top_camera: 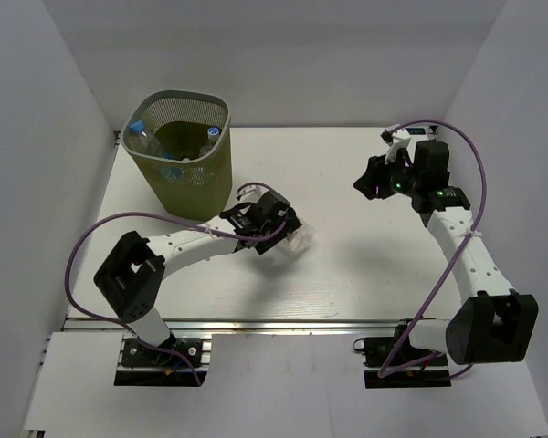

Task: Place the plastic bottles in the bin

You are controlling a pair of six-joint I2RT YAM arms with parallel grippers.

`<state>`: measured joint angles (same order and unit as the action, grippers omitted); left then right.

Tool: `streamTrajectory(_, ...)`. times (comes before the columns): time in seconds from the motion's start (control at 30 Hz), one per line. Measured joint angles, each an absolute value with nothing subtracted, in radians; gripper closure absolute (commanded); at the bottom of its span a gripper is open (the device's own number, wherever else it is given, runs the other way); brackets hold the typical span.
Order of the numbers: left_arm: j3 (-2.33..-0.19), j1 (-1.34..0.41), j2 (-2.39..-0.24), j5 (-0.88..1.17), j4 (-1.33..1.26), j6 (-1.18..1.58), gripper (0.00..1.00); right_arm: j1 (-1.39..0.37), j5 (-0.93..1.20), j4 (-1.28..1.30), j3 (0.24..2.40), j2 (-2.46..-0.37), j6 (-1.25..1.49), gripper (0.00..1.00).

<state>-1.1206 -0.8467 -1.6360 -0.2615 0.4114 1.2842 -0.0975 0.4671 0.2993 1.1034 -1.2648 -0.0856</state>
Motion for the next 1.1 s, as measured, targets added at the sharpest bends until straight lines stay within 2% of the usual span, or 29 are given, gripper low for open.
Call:
streamTrajectory(0.77, -1.176, -0.822, -1.825, -0.366, 0.268, 1.328, 0.00, -0.056, 0.521, 0.344, 1.050, -1.222, -0.090, 0.46)
streamTrajectory(0.87, -1.204, -0.820, -1.851, -0.366, 0.255, 1.328, 0.09, -0.052, 0.525, 0.349, 1.037, -1.214, -0.090, 0.46)
streamTrajectory(0.9, -1.206, -0.819, -1.852, -0.366, 0.254, 1.327, 0.19, -0.050, 0.526, 0.350, 1.031, -1.211, -0.090, 0.46)
streamTrajectory(0.97, -1.206, -0.819, -1.853, -0.365, 0.252, 1.324, 0.28, -0.047, 0.527, 0.350, 1.024, -1.207, -0.090, 0.46)
streamTrajectory(1.07, -1.206, -0.819, -1.853, -0.360, 0.247, 1.301, 0.53, -0.045, 0.529, 0.349, 1.013, -1.205, -0.089, 0.46)
streamTrajectory(1.1, -1.205, -0.819, -1.852, -0.356, 0.245, 1.290, 0.68, -0.044, 0.531, 0.349, 1.011, -1.205, -0.087, 0.46)
